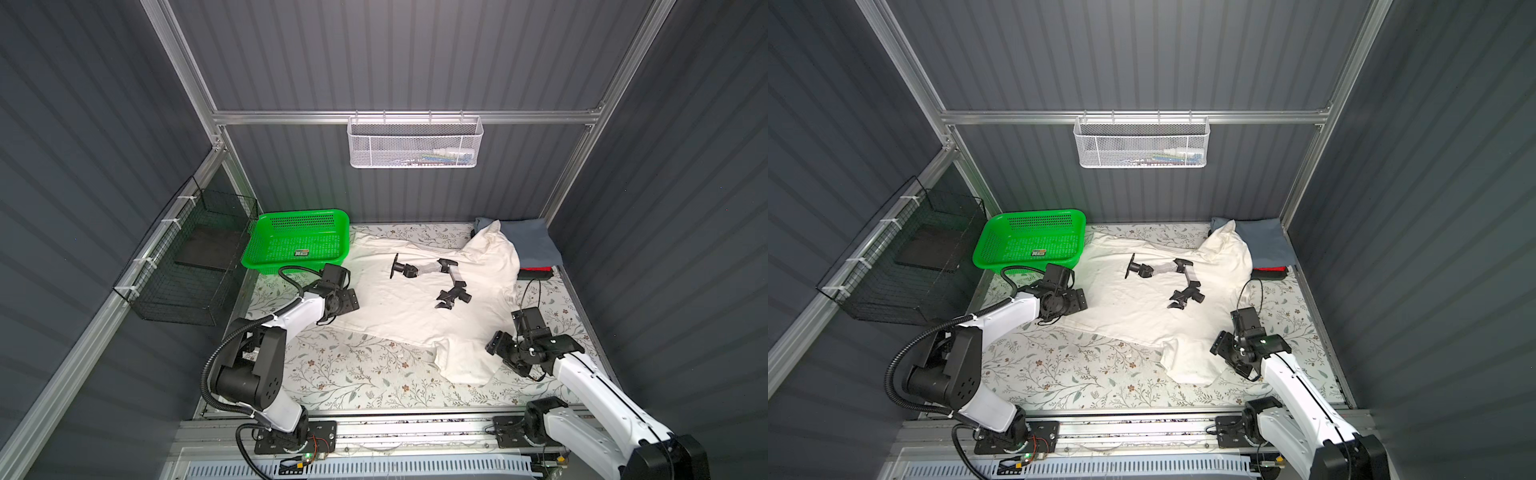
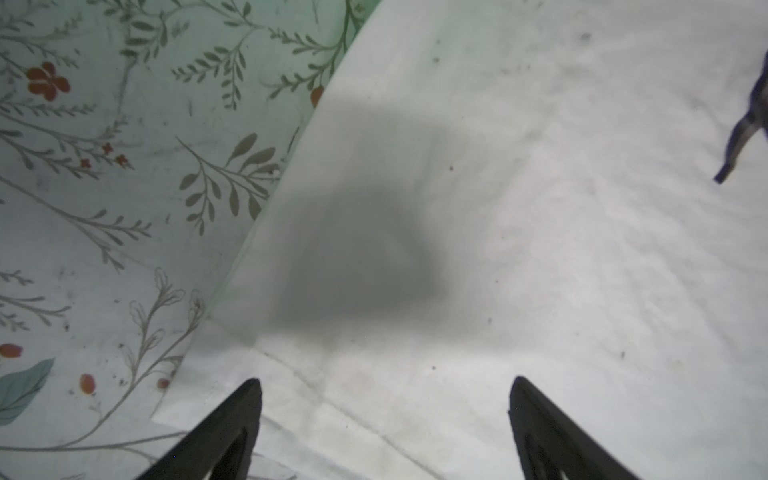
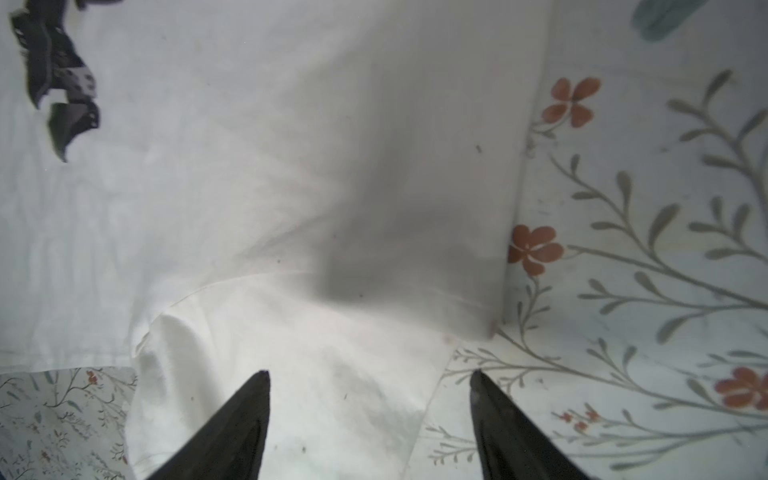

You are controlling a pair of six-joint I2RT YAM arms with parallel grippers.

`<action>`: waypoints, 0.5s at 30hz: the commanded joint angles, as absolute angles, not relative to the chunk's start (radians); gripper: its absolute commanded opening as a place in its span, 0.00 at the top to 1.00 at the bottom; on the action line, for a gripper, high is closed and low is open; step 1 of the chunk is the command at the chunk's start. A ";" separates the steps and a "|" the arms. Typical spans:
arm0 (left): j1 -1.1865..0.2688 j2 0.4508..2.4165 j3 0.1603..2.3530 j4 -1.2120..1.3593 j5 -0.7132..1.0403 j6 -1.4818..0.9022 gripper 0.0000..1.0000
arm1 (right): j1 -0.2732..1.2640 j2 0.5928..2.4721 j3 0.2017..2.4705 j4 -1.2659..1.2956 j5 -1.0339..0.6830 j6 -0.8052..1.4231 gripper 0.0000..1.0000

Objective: Fold and stack the t-shirts
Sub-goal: 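Move both grippers to the shirt's near hem and grasp its corners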

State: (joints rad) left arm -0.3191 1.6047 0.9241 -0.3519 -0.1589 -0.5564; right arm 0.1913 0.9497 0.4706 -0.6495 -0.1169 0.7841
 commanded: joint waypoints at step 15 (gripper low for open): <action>-0.308 1.730 0.851 -0.333 -0.142 -0.593 0.54 | 0.207 1.057 0.427 -0.545 -0.038 0.846 0.85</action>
State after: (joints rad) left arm -0.3138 1.6733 0.9001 -0.3084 -0.1898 -0.5690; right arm 0.2047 1.0477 0.4316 -0.5419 -0.0704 0.8509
